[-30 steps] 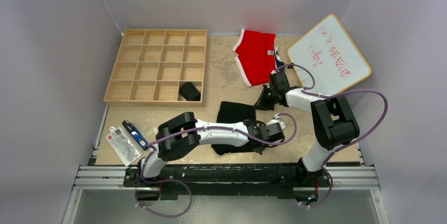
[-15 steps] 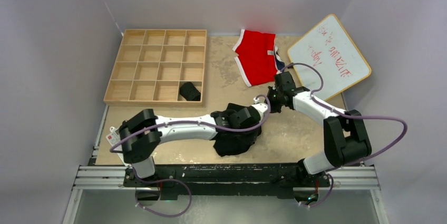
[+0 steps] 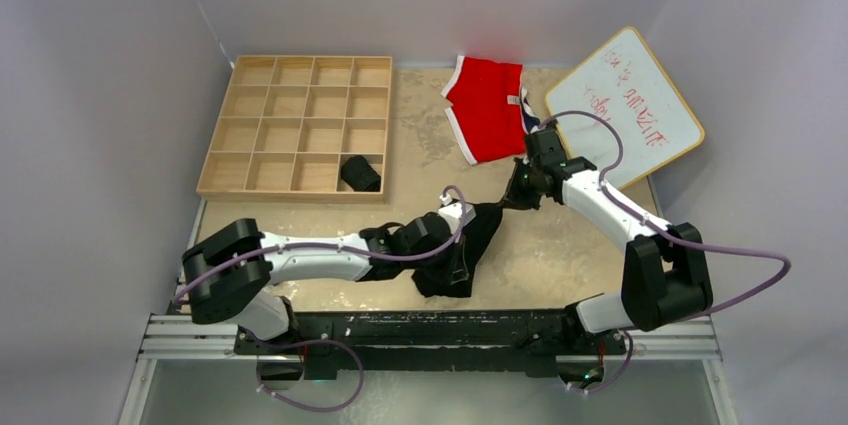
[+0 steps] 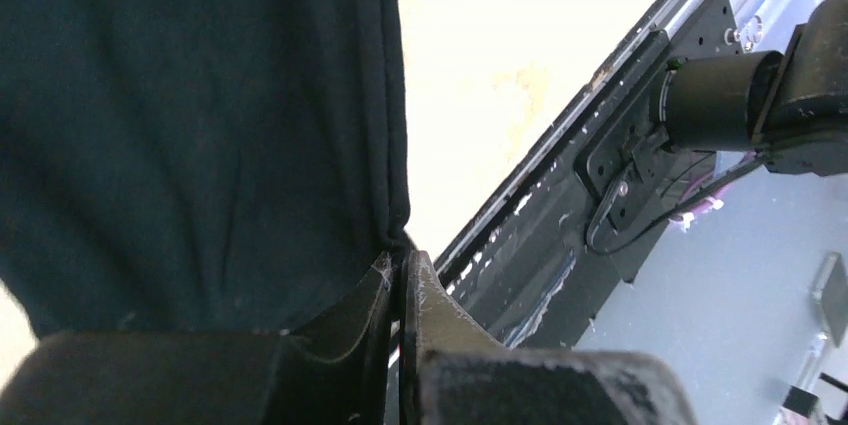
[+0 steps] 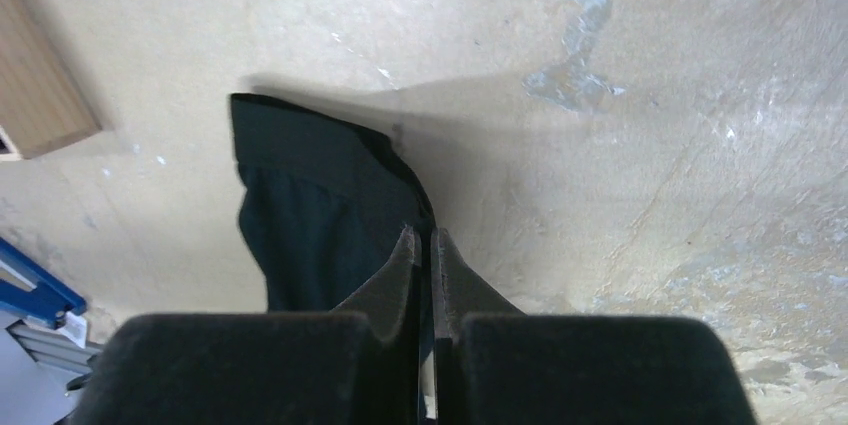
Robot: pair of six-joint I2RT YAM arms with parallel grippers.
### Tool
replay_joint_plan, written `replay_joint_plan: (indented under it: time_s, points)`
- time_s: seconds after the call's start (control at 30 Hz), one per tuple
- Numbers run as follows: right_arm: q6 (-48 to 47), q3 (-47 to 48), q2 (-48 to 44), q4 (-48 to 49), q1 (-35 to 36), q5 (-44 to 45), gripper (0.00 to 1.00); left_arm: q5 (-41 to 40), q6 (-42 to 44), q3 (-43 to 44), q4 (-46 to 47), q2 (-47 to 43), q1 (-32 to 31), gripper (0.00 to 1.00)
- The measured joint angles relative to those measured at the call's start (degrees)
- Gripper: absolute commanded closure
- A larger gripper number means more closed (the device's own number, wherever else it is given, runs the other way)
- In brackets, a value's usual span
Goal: Roll the underwear
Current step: Fold the underwear at the center of the board.
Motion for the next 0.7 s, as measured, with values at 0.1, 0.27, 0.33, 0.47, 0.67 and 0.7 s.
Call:
replay_joint_plan:
  time_s: [0.1, 0.27, 0.33, 0.47, 0.67, 0.7]
  points:
    - [0.0, 2.8, 0.0, -1.4, 0.1, 0.2, 1.0, -0.1, -1.9, -4.9, 3.1, -3.6, 0.2, 1.0]
    - [0.2, 6.9, 0.5, -3.8, 1.4, 0.3, 1.0, -1.0, -5.0, -10.4, 7.7, -8.9, 1.2, 1.0]
    - [0.3, 9.1, 2.1, -4.6, 2.7, 0.6, 1.0, -1.3, -6.0, -11.7, 9.2, -10.1, 1.6, 1.0]
    - [0.7, 14.6, 7.7, -6.3, 6.6, 3.0, 1.0, -1.9, -8.0, -14.6, 11.1, -11.5, 2.9, 1.0]
    - [1.0, 22.6, 15.9, -10.3, 11.6, 7.2, 1.0, -2.7, -11.6, -20.0, 12.7, -13.8, 4.8, 1.0]
    - [1.0, 24.3, 17.5, -11.0, 12.4, 8.0, 1.0, -3.0, -12.1, -20.7, 12.8, -14.3, 5.2, 1.0]
